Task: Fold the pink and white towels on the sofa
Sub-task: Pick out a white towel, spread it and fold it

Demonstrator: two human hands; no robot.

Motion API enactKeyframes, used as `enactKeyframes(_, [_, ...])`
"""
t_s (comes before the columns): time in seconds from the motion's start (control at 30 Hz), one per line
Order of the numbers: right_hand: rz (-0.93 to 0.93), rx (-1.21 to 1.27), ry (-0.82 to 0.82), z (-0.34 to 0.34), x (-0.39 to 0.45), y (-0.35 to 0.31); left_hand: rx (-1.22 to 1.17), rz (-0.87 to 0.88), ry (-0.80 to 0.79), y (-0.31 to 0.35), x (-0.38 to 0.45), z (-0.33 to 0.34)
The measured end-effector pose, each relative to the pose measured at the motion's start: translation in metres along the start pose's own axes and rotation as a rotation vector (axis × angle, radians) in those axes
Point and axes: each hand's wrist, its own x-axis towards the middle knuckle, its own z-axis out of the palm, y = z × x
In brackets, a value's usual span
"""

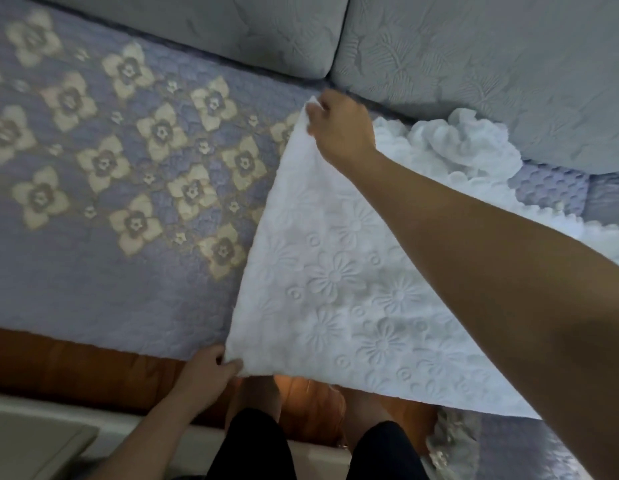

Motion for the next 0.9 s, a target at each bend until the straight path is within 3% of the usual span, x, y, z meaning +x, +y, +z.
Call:
enactKeyframes(0.13, [0.115,0.191,0.056,-0.049,-0.008,0.013,0.053,0.063,-0.154,0.03,-0.026,-0.002])
enactKeyframes(0.27, [0.164,0.348,-0.092,-0.092,-0.014,0.031,0.177,0.015,-0.239,0.054,-0.033,0.003])
enactKeyframes(0.43, [0.01,0.228,-0.169,-0.061,-0.018,0.005,0.309,-0.174,0.006,0.047,-0.014,-0.012])
enactKeyframes(0.63, [-0.14,0.253,-0.592,0.017,-0.056,-0.004,0.34,-0.37,0.106,0.02,0.0,-0.037])
enactKeyframes(0.73, [-0.08,0.349,-0.569,0.021,-0.086,0.029,0.516,-0.297,0.029,0.023,0.001,-0.044])
enactKeyframes(0.8, [-0.036,0.208,-0.515,0.014,-0.101,0.067,0.717,-0.166,0.144,0.047,0.009,-0.045])
enactKeyframes(0.9, [0.01,-0.054,-0.384,-0.01,-0.112,0.126,0.756,0.195,0.379,0.119,0.033,-0.04])
